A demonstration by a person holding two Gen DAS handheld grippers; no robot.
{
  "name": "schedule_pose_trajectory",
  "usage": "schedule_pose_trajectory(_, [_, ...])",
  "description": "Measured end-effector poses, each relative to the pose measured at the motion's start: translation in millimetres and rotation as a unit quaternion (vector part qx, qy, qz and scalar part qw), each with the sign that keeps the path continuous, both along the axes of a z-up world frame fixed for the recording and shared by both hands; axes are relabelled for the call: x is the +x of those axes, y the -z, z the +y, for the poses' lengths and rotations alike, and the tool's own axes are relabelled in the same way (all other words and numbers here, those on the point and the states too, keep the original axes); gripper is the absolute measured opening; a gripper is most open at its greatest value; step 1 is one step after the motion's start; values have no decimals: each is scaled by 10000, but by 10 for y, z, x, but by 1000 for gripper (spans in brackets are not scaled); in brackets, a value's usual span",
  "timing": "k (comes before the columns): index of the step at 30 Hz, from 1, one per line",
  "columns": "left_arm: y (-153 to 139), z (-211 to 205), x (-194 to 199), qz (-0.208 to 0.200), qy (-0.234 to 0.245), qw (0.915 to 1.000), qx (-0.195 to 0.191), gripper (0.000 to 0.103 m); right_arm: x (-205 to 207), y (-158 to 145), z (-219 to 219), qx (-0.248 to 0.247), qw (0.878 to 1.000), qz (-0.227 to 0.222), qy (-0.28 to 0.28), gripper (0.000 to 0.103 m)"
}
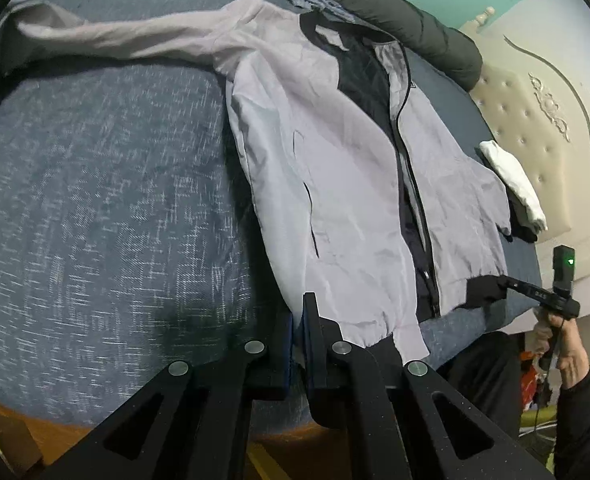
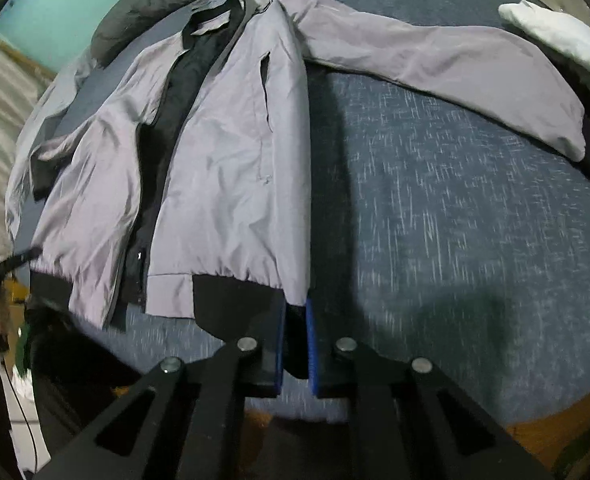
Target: Fold clothes
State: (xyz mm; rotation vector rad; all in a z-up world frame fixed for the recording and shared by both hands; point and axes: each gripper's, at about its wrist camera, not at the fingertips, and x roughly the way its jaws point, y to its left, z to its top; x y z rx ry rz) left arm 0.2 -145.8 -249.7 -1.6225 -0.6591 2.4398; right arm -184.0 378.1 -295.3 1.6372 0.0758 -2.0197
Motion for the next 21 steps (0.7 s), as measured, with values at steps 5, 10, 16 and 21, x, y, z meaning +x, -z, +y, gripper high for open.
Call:
schedule_pose_trajectory(5, [95,29,-63,-186,-66,9998,-81,4,-58,267,-41,164,9995,-191,164,8])
schedule_pose_trajectory(10, [293,9,-77,-436,-282,9986,37,5,-102,315,-73,327,9993,-125,124,14])
schedule_pose_trajectory(16, [-45,-77,-11,-148,-570,9980,-232,24,-252,-183,-5,-223,9982,462,310,30])
schedule_pose_trajectory(21, [-366,-95,-124,158,-628,9964,-546,36,-382,-468,-174,-785,9945,646,252,36])
